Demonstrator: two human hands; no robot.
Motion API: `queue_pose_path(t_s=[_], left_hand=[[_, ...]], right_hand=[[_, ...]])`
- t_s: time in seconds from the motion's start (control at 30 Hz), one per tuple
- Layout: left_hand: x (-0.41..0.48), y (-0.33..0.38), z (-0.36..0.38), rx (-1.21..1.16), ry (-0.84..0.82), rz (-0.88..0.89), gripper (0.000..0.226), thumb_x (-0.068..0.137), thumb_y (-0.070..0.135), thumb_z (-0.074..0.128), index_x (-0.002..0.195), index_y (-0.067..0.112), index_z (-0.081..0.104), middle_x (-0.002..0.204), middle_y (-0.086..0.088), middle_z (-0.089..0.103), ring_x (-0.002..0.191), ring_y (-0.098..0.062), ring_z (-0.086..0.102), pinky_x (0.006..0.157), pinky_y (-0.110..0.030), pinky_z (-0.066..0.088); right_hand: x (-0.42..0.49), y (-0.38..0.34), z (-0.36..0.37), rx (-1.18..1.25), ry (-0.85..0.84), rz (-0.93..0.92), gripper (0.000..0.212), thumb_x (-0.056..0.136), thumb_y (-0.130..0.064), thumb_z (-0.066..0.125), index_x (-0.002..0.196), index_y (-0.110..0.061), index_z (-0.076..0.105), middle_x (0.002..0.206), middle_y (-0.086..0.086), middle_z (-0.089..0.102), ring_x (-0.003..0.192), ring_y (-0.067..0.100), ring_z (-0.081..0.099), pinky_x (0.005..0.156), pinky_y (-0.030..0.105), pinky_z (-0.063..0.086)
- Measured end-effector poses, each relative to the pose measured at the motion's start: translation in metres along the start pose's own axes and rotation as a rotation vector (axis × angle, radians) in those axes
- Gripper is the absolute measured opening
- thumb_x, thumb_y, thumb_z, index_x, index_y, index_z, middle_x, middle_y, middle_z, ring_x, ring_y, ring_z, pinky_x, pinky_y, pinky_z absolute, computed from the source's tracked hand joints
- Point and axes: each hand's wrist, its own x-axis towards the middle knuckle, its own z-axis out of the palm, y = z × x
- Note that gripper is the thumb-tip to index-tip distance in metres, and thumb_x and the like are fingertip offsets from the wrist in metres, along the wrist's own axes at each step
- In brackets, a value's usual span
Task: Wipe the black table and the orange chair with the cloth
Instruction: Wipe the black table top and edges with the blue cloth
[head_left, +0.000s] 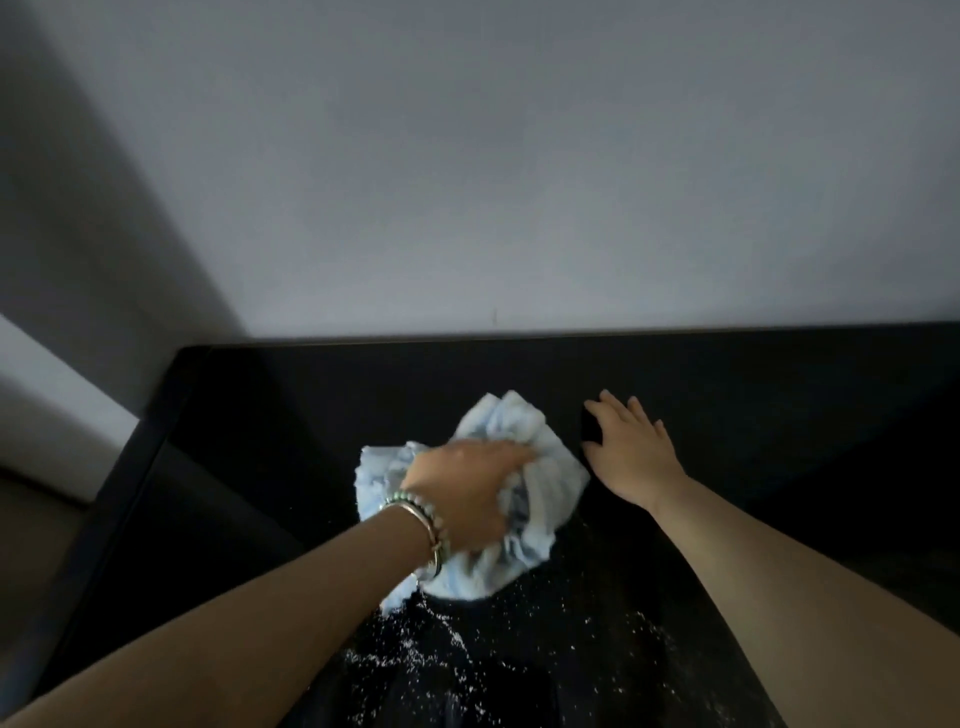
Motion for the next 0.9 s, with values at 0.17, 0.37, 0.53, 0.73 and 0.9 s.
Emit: queue_pose_path(t_s=[0.17, 0.37, 0.53, 0.73, 0.9], left_hand=[[-0.031, -0.006, -0.021, -0.108, -0.148, -0.008, 0.061, 0.082, 0.029, 0.061, 0.137, 0.039, 0.038, 0.127, 0.011, 0.054, 0.115, -0.014, 0.052, 0.093, -0.027, 0.040], [-0.033, -0.065, -0.008, -0.048, 0.040, -0.521, 0.065, 0.081, 0.031, 0.056, 0.140, 0.034, 0.029, 0.150, 0.006, 0.027, 0.133, -0.024, 0.034, 0.103, -0.046, 0.037], [-0.059, -0.005, 0.006, -0.143, -0.082, -0.198, 0.048, 0.083, 0.026, 0.056, 0.129, 0.035, 0.046, 0.127, 0.008, 0.051, 0.118, -0.017, 0.048, 0.098, -0.042, 0.044], [-0.084, -0.052, -0.010, -0.253, 0.329, -0.440, 0.053, 0.079, 0.025, 0.060, 0.130, 0.031, 0.045, 0.130, 0.003, 0.050, 0.116, -0.026, 0.050, 0.091, -0.039, 0.045], [-0.082, -0.114, -0.013, -0.279, 0.024, -0.924, 0.059, 0.082, 0.047, 0.055, 0.135, 0.044, 0.028, 0.149, 0.007, 0.011, 0.138, -0.026, 0.017, 0.105, -0.050, 0.030]], right_hand=[[-0.008, 0.006, -0.004, -0.023, -0.050, -0.024, 0.056, 0.100, -0.025, 0.038, 0.151, -0.025, 0.013, 0.160, -0.003, 0.001, 0.146, 0.022, -0.003, 0.117, 0.045, 0.004], [-0.033, -0.010, 0.020, -0.038, 0.064, -0.004, 0.051, 0.102, -0.029, 0.032, 0.150, -0.023, 0.017, 0.159, 0.001, 0.005, 0.146, 0.025, 0.000, 0.118, 0.047, 0.008], [-0.045, -0.024, 0.030, -0.067, 0.071, 0.008, 0.052, 0.101, -0.028, 0.033, 0.150, -0.022, 0.015, 0.159, 0.003, 0.004, 0.146, 0.026, 0.000, 0.117, 0.048, 0.010], [-0.048, -0.029, 0.028, -0.057, 0.056, 0.037, 0.051, 0.101, -0.031, 0.032, 0.150, -0.022, 0.018, 0.159, 0.002, 0.008, 0.146, 0.023, 0.005, 0.118, 0.046, 0.013], [-0.049, -0.036, 0.032, -0.110, 0.098, 0.063, 0.050, 0.101, -0.031, 0.031, 0.149, -0.022, 0.018, 0.159, 0.002, 0.009, 0.146, 0.025, 0.006, 0.116, 0.049, 0.014]])
